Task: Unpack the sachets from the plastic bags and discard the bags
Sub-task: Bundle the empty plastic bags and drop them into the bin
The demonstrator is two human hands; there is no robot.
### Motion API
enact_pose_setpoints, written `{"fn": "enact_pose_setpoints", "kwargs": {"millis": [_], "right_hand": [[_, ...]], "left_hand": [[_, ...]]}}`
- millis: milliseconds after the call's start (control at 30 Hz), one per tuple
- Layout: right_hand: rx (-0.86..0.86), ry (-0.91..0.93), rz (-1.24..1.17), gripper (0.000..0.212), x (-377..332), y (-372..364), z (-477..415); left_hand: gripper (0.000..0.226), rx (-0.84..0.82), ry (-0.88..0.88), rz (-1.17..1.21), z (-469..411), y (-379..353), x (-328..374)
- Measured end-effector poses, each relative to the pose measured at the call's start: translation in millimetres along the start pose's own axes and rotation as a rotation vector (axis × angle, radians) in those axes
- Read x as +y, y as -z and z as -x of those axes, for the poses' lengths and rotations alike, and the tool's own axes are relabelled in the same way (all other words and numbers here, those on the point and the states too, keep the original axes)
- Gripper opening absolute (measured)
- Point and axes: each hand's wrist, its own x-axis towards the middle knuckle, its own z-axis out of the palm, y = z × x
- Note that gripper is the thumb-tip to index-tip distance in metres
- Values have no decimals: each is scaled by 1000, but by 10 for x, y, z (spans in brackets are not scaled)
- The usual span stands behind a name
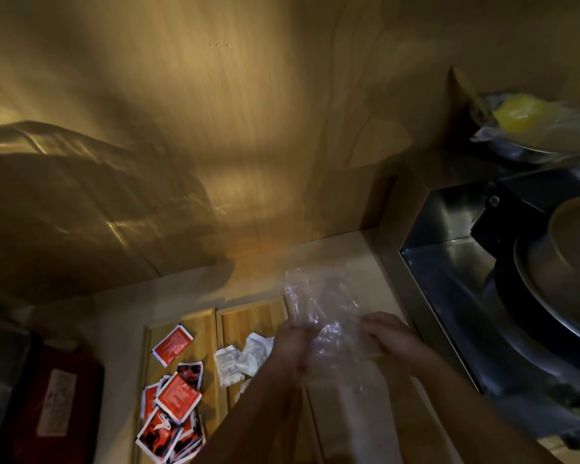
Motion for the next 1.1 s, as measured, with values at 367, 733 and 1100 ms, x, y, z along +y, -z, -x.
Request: {"fn": "enact_pose_setpoints", "kwargs": {"millis": [367,733,1100], "right_hand": [[-145,112,-133,8,-348,-221,22],[-235,154,-225,15,-481,-462,154],[-373,193,-369,36,-466,-599,170]], "left_hand": [[40,-86,-103,-124,186,386,294],[9,-37,-255,-59,394,648,426],[26,-36,-391,-22,617,982,447]]}}
